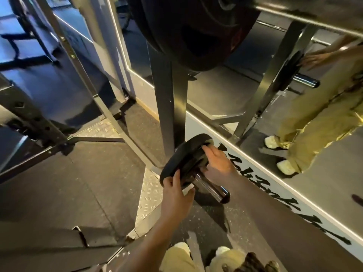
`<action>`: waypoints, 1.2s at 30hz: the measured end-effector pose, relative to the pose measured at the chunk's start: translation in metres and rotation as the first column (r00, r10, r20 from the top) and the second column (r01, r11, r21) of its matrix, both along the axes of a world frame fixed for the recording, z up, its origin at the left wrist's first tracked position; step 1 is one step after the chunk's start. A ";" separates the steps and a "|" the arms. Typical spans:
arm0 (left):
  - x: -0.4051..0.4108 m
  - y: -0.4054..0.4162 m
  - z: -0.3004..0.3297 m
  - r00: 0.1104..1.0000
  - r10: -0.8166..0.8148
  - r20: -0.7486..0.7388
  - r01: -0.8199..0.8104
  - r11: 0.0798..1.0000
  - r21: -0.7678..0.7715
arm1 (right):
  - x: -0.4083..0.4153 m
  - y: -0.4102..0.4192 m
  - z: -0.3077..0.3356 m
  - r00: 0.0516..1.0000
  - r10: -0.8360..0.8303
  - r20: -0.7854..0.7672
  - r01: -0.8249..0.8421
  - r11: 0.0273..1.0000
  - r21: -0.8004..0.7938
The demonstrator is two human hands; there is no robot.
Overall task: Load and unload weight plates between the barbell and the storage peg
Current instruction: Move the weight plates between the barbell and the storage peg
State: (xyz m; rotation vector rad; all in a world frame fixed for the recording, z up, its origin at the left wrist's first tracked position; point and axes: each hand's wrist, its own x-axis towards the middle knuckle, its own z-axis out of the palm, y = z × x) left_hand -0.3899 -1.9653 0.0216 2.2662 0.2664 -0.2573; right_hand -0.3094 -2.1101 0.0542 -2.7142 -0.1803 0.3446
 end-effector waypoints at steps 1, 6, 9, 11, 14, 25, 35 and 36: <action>0.001 0.000 0.001 1.000 0.007 0.002 -0.007 1.000 0.018 | -0.001 0.001 -0.003 0.999 0.002 0.033 -0.002 1.000 -0.004; 0.001 -0.010 -0.001 0.994 0.088 0.061 -0.092 0.994 0.057 | 0.015 -0.008 -0.011 0.979 0.141 0.145 -0.126 0.986 -0.107; 0.001 -0.024 0.003 0.985 0.164 0.060 -0.168 0.982 0.081 | 0.025 -0.016 -0.007 0.954 0.261 0.150 -0.235 0.957 -0.173; 0.001 -0.031 0.007 0.981 0.179 0.079 -0.188 0.973 0.134 | 0.028 -0.020 -0.005 0.948 0.291 0.129 -0.271 0.950 -0.153; -0.002 -0.034 0.010 0.981 0.177 0.082 -0.191 0.954 0.230 | 0.032 -0.021 -0.008 0.953 0.274 0.128 -0.257 0.957 -0.135; 0.013 -0.045 0.013 0.953 0.152 0.264 -0.229 0.929 0.290 | 0.047 -0.038 -0.013 0.960 0.276 0.048 -0.254 0.929 -0.270; 0.015 -0.040 -0.019 0.898 0.006 0.441 -0.226 0.864 0.450 | 0.061 -0.023 0.005 0.834 0.550 0.039 -0.436 0.700 -0.566; 0.013 -0.040 -0.021 0.904 0.020 0.428 -0.229 0.867 0.443 | 0.063 -0.022 0.007 0.817 0.576 0.030 -0.453 0.673 -0.585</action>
